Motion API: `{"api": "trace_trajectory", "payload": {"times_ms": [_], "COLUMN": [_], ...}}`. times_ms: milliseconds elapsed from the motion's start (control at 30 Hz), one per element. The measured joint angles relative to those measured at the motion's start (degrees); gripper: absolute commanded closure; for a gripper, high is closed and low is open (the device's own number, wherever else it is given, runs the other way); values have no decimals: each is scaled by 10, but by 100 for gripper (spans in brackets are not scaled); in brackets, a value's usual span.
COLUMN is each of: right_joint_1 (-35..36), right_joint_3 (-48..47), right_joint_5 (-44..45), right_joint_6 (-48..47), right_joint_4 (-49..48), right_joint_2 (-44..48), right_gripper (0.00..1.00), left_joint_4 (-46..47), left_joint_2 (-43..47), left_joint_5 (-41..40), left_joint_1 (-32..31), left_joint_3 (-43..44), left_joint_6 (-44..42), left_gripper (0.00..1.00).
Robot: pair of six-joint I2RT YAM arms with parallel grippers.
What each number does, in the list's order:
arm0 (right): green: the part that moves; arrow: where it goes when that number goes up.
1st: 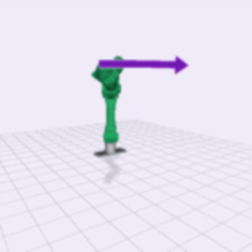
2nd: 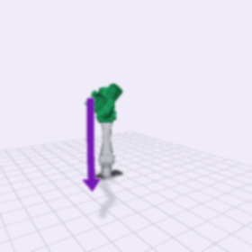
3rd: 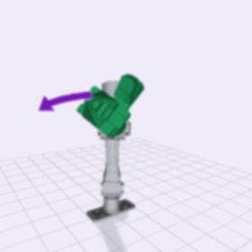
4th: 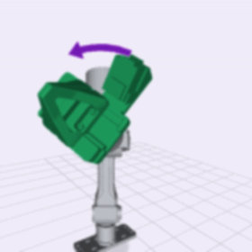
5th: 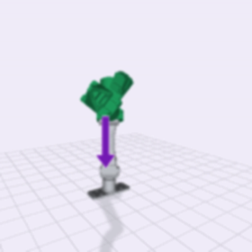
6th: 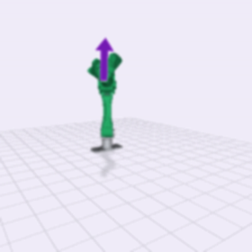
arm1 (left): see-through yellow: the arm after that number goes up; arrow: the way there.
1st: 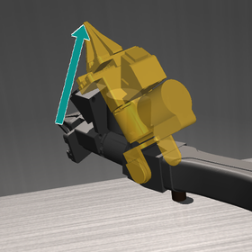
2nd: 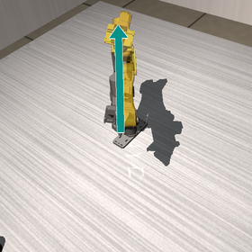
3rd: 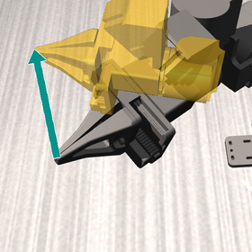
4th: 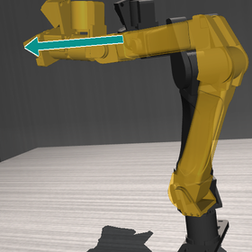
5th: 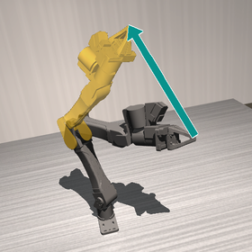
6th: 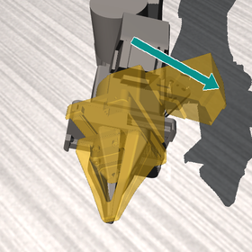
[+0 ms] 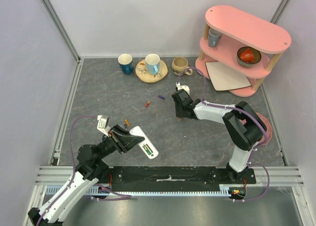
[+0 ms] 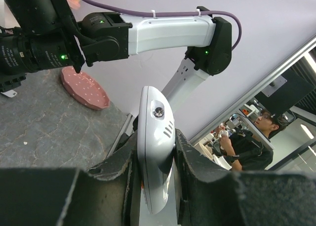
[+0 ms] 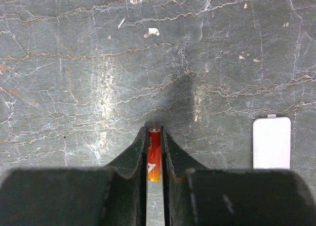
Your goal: Load the batteries into the remote control
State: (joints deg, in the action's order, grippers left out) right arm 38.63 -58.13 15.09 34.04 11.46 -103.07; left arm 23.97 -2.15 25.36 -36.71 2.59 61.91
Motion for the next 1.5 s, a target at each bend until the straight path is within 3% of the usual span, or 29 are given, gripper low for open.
{"api": "trace_trajectory", "payload": {"times_ms": [67,367,567,733,933,1167,1500], "right_joint_1": [0,-1,4,15,59,131,205], "right_joint_3": [1,30,117,118,118,118,147], "right_joint_5": [0,-30,-77,-84,-59,-63,-50], "right_joint_6": [-1,-4,-22,-44,-78,-108,-85], "right_joint_4": [0,-5,21,3,-23,-17,-89], "right_joint_2": [1,31,171,320,435,472,533], "right_gripper": [100,100,100,100,100,100,100], "left_joint_4": [4,31,63,111,193,310,375], "left_joint_2": [-5,-49,-135,-228,-353,-486,-532], "left_joint_5": [0,-3,-6,-14,-26,-31,-61], "left_joint_1": [0,0,0,0,0,0,0], "left_joint_3": [0,0,0,0,1,17,29], "left_joint_6": [0,0,0,0,4,24,65], "left_gripper": [98,98,98,98,98,98,98]}}
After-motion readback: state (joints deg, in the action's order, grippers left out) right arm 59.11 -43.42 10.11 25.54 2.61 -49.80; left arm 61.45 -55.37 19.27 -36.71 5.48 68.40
